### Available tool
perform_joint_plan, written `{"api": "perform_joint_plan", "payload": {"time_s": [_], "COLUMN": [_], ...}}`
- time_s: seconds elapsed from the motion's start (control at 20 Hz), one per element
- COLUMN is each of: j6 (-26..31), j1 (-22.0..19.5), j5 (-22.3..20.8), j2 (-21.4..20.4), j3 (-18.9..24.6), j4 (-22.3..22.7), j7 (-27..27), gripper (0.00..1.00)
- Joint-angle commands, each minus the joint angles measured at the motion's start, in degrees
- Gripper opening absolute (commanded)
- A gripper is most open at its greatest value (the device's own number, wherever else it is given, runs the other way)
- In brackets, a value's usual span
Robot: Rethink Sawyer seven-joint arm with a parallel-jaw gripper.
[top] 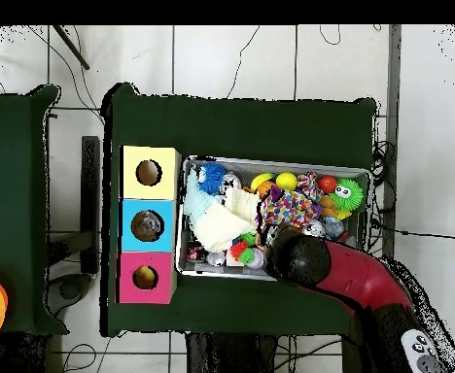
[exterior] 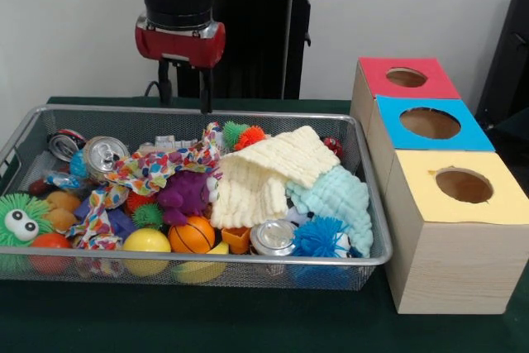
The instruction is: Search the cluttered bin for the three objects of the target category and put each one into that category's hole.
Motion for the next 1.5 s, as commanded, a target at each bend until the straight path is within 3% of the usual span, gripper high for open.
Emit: {"api": "perform_joint_plan", "payload": {"time_s": [0.05,0.6,0.85,1.5], "j6": [4.99,8.25,10.61,8.81], "j1": [-3.97,-9.88,-11.3,-12.39], "j5": [1.56,-1.16,-2.2,-4.34], "j2": [0.54,7.68,13.09,24.04], "j3": [1.99,6.1,7.82,10.89], "j4": [-5.47,-15.0,-21.02,-30.05], "j7": [3.16,-3.97,-6.81,-8.06], "gripper": [1.0,1.0,1.0,1.0]}}
